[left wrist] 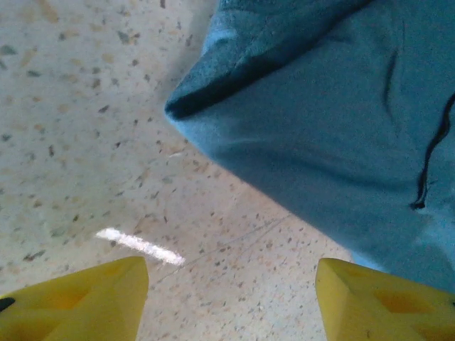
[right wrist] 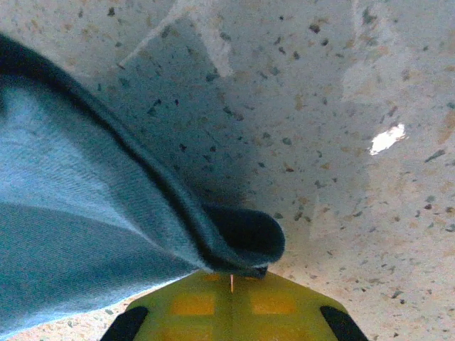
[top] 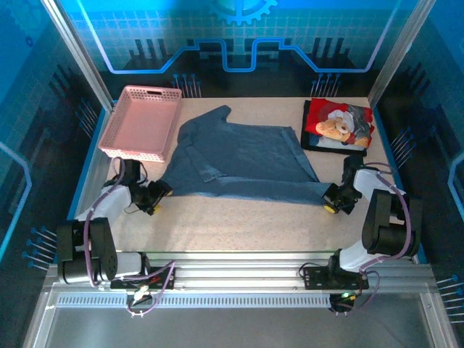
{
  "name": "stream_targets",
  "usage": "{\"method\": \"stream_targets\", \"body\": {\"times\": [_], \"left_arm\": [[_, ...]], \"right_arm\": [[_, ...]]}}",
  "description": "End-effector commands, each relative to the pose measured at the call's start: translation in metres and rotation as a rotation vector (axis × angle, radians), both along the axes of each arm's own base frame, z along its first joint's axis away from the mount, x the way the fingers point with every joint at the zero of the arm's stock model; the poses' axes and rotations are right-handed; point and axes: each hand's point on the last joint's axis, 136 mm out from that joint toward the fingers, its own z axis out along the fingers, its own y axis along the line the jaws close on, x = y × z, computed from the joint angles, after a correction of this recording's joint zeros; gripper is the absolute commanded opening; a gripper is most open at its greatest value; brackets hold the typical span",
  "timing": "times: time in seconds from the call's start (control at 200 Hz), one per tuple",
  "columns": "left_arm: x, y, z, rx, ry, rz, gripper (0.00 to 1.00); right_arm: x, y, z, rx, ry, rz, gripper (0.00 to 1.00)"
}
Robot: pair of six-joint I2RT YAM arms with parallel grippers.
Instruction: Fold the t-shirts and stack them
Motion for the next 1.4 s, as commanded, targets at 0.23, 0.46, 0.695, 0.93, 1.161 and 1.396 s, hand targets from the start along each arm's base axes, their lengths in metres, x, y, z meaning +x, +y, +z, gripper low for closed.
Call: {"method": "stream_targets", "body": {"times": [0.23, 0.46, 0.695, 0.93, 1.161, 1.396], "left_arm": [[0.055, 0.013, -0.002, 0.030, -0.086, 0.054, 0.62], [0.061, 0.014, -0.028, 0.042, 0.000, 0.050, 0.42], [0.023, 0.035, -0.025, 0.142, 0.103, 0.055, 0.00], [-0.040, 0.045, -0.010, 0.153, 0.142, 0.112, 0.00], [-0.071, 0.036, -0.009, 0.089, 0.164, 0.202, 0.00], [-0.102, 0.035, -0.017, 0.085, 0.262, 0.326, 0.00]], "right_arm": [[0.006, 0.005, 0.002, 0.015, 0.001, 0.029, 0.02], [0.010, 0.006, 0.002, 0.025, -0.003, 0.044, 0.02], [0.009, 0.007, 0.009, 0.030, 0.005, 0.064, 0.02], [0.001, 0.014, 0.018, 0.057, 0.000, 0.061, 0.02], [-0.027, 0.026, 0.016, 0.086, 0.043, 0.065, 0.02], [-0.054, 0.036, 0.018, 0.093, 0.065, 0.057, 0.04]]}}
